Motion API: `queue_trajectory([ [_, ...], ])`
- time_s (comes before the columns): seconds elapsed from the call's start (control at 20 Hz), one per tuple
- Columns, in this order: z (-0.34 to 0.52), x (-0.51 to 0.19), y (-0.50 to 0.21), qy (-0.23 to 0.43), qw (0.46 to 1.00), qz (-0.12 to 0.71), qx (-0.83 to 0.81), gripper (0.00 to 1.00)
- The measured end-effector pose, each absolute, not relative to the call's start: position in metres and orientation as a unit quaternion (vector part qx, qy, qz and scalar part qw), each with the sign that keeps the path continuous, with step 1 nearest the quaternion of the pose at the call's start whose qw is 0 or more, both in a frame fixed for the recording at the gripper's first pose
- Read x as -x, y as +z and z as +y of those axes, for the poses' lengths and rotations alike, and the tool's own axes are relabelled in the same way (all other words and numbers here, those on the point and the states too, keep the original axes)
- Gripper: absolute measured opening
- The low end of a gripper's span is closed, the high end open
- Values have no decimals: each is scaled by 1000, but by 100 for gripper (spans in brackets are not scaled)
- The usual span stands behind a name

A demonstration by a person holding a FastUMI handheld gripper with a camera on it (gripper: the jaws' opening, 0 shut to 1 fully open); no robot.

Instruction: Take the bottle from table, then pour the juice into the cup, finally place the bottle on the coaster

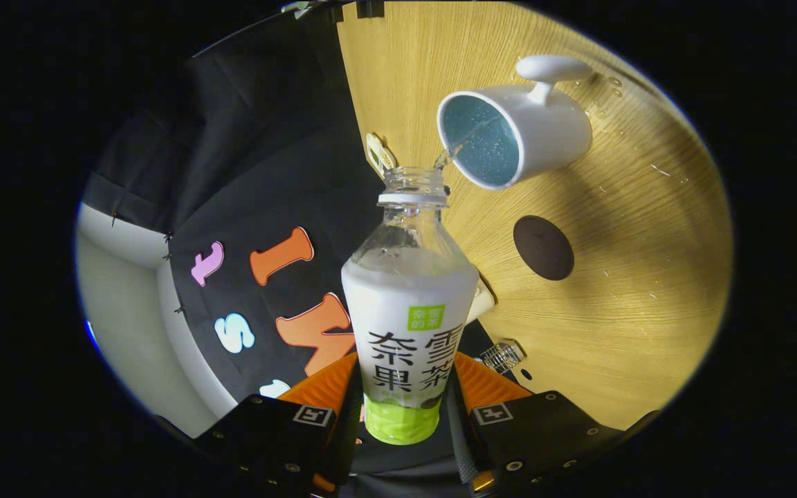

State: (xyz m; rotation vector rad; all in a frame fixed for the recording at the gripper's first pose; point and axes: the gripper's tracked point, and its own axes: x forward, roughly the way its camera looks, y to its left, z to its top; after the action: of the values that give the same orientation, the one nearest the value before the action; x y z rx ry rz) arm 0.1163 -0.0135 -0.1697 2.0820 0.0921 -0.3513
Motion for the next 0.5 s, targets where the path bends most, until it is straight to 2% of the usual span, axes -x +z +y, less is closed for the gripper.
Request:
queue_trajectory([
  [0.5, -18, -112, -172, -152, 468, 34, -870, 59],
])
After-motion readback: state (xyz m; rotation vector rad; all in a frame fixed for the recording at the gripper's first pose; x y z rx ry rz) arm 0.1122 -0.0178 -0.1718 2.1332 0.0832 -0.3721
